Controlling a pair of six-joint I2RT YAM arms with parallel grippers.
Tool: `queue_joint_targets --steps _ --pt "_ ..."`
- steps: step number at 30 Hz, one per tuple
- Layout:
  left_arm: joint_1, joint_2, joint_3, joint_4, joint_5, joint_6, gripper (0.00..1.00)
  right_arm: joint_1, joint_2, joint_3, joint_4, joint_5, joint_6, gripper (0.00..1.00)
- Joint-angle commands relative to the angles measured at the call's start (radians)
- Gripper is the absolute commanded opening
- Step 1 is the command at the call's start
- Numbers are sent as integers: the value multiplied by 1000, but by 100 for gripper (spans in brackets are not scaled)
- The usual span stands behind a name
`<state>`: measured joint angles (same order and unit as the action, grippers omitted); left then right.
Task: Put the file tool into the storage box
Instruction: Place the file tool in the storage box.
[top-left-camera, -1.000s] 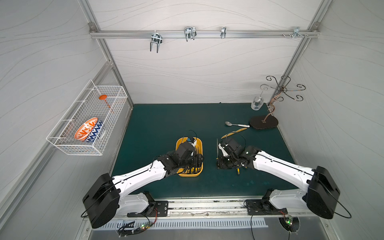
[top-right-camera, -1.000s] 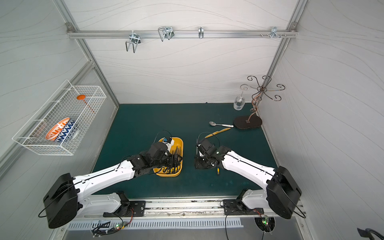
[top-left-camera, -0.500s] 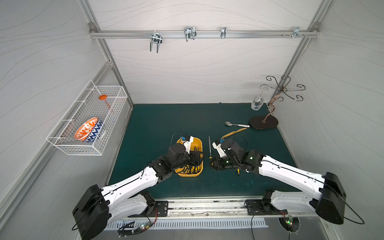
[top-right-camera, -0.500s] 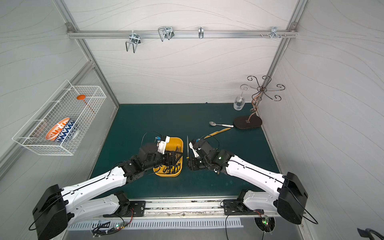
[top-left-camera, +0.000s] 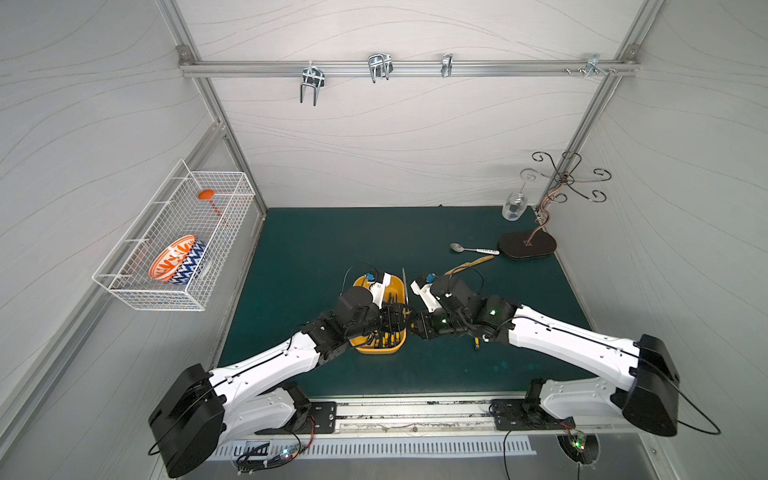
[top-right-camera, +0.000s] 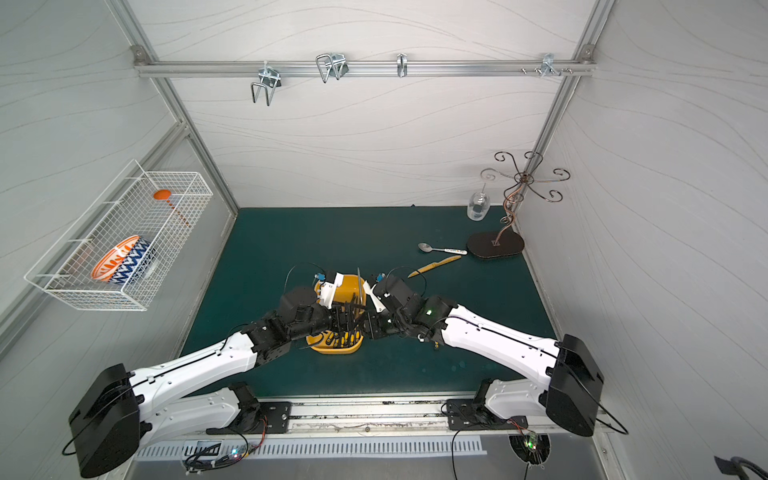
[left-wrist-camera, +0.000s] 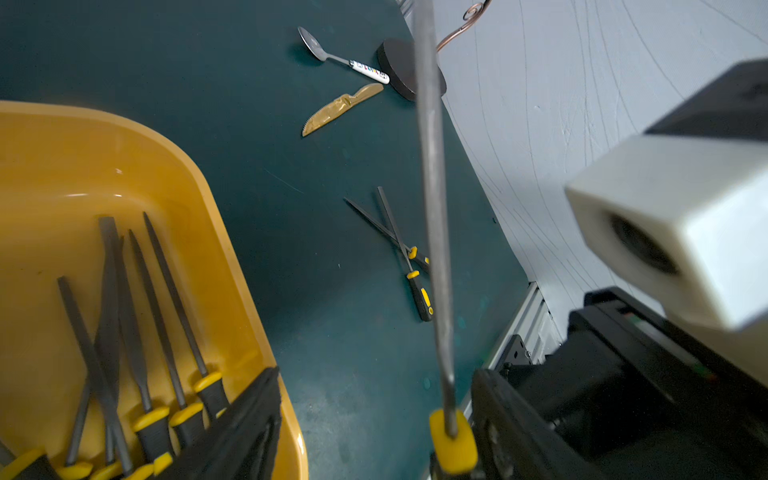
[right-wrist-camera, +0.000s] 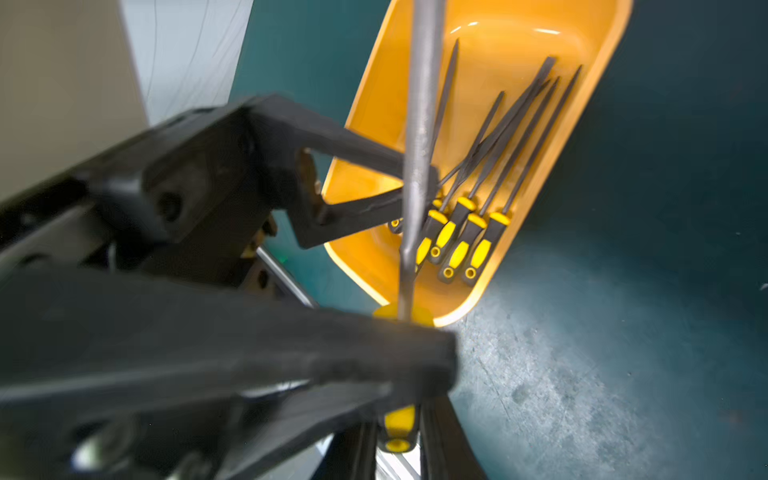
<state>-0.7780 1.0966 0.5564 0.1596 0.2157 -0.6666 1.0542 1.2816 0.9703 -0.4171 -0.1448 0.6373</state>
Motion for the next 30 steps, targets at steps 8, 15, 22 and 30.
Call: queue_joint_targets --steps 8,15,22,30 --pt "1 6 -12 40 -8 13 0 26 6 21 9 28 -21 0" --pt "2 64 -2 -69 -112 12 0 26 34 43 -60 102 11 35" --pt "1 182 65 -192 -187 29 0 26 12 23 -76 134 28 36" --pt "-4 242 75 -148 -163 14 53 26 -69 -39 -98 187 57 38"
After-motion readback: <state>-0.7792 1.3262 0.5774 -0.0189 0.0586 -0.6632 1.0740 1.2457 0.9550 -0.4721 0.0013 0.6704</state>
